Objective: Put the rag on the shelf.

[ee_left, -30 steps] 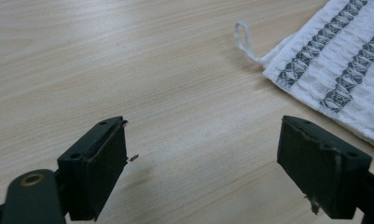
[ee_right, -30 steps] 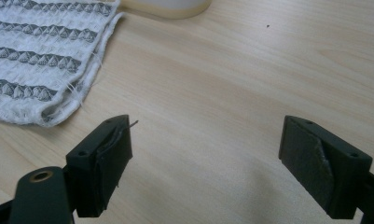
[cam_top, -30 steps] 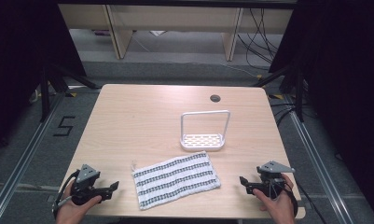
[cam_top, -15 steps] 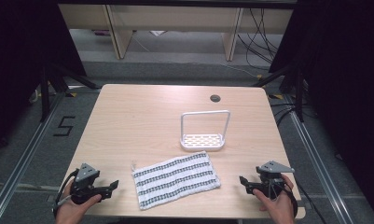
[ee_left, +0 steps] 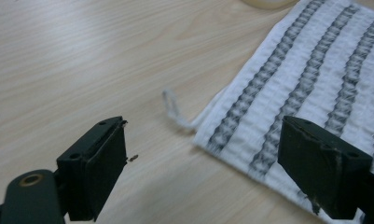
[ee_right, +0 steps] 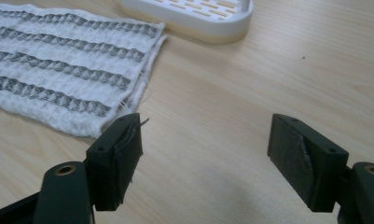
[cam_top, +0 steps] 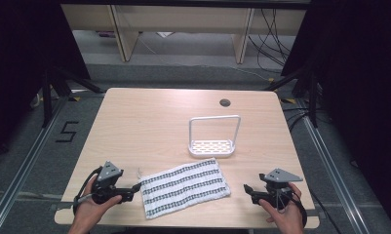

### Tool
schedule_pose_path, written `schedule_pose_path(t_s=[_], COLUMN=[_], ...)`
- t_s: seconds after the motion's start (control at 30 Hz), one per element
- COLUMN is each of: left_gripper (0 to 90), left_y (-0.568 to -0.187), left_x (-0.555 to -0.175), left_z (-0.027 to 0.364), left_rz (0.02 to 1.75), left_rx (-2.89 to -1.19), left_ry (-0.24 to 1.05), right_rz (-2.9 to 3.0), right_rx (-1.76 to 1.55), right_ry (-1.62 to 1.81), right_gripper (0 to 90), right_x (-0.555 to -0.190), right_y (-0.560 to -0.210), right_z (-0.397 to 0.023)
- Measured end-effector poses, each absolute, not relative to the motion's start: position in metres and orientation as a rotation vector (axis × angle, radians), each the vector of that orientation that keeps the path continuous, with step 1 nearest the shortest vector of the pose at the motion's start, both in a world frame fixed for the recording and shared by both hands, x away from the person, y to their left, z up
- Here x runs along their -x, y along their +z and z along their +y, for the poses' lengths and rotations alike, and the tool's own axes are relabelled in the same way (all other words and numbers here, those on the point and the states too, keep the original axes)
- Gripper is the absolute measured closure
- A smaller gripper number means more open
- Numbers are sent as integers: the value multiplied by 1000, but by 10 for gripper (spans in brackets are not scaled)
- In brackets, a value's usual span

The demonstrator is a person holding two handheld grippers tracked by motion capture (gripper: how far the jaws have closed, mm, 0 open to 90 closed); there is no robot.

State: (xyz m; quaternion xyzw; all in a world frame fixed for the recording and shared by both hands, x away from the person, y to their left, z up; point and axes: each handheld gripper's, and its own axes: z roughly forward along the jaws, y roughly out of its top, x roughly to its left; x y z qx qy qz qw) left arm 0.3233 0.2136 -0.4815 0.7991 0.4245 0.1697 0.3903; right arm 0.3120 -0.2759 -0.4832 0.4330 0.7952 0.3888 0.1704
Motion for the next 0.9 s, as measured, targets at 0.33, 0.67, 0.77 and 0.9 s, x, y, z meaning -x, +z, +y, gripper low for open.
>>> schedule_pose_path(t_s=[0.33,0.67,0.77,0.9], left_gripper=[190,284,303,333], left_y=[-472,-473,-474,-473], left_x=[-355,-369,-371,-378], left_z=[173,136,126,103], left_rz=[958,880,853,797], left_rx=[-2089,-2131,-2146,-2175], left_ry=[337,287,276,256], right_rz=[2281,2323,2335,2350], right_rx=[-1188,-1172,-1170,-1145], right_ry=[1098,1090,1097,1081], right_gripper=[300,326,329,339], right_x=[-306,-301,-300,-297], right_y=[-478,-478,-478,-478], right_z=[-264,-253,-248,-242])
